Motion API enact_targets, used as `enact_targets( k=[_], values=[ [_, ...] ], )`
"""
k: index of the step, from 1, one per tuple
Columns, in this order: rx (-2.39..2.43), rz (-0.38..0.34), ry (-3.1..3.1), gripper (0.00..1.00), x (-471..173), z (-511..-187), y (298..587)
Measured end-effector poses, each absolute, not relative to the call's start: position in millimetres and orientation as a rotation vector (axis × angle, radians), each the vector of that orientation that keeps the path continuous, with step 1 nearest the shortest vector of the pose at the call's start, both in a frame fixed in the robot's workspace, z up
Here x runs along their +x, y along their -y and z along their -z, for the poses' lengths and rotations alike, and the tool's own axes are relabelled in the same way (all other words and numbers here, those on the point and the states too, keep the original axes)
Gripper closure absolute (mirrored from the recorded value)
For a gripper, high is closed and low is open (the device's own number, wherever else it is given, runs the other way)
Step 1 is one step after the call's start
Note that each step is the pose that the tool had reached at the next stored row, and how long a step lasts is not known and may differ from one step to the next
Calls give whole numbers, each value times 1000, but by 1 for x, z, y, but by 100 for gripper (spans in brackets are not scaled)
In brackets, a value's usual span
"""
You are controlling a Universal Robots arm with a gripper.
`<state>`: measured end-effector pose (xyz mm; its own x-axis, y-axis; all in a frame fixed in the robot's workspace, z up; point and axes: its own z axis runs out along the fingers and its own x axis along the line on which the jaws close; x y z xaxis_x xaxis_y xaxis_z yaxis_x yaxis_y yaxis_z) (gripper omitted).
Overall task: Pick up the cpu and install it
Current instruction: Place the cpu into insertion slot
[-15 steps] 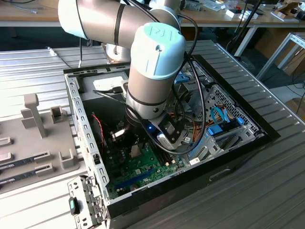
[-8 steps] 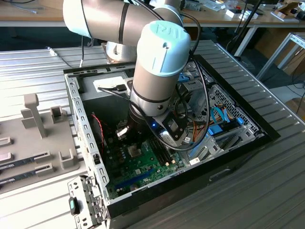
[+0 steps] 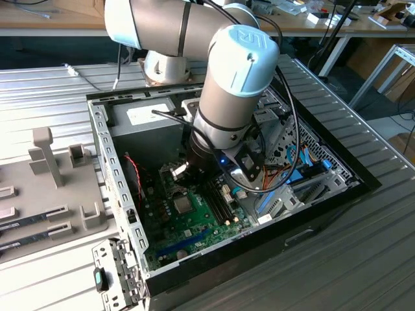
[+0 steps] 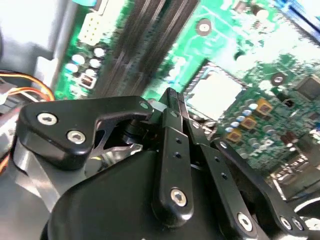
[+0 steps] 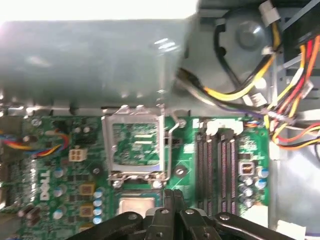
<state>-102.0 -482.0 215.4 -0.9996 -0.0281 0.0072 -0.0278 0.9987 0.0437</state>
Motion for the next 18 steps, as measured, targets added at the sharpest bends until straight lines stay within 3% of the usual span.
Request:
enact_targets(
  k=[8,18],
  values=[
    [45,111,3129,89,-85,-218,464],
    [45,107,3128,89,-82,-219,462]
  ],
)
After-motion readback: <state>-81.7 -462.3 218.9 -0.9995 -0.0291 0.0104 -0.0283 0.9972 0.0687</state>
